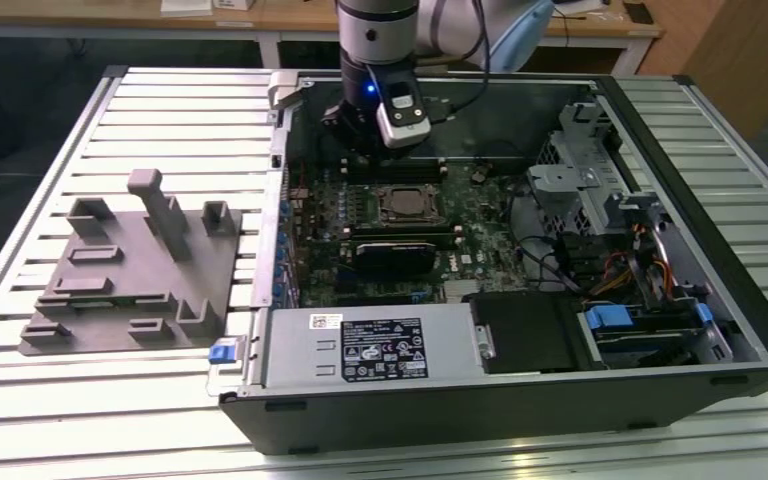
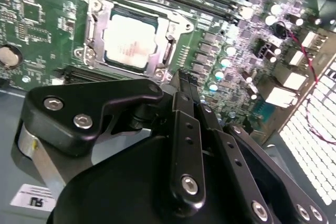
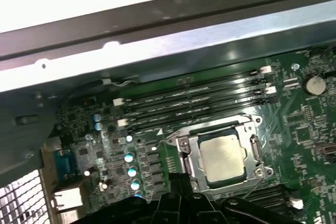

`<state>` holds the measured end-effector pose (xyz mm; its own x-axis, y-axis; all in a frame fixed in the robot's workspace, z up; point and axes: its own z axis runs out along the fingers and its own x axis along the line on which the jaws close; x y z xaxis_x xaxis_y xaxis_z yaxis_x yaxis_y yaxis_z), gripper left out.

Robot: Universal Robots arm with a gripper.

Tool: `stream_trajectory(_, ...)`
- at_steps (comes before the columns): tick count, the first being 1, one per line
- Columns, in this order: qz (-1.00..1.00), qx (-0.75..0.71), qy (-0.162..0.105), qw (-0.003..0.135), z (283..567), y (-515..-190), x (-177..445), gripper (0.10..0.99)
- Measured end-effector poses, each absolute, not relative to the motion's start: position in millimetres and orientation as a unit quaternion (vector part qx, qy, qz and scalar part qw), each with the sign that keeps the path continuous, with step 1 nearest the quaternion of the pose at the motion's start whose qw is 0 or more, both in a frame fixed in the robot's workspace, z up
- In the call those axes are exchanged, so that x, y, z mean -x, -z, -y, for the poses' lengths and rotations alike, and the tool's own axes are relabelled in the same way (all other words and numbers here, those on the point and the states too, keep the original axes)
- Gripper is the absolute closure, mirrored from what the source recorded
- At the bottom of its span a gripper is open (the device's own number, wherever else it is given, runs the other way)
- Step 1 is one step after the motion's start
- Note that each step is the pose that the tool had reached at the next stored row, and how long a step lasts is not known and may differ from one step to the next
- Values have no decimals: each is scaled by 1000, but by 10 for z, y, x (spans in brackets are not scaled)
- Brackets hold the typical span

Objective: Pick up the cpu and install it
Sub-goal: 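Install the first cpu locking lever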

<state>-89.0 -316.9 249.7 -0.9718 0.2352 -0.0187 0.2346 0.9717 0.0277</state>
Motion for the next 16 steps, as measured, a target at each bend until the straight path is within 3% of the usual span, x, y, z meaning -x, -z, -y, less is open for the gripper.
stream_trajectory(7, -993, -118, -21, 10, 3169, -2495, 987, 980)
stream_trajectory(16, -991, -118, -65, 5, 3172, -2489, 1056, 980)
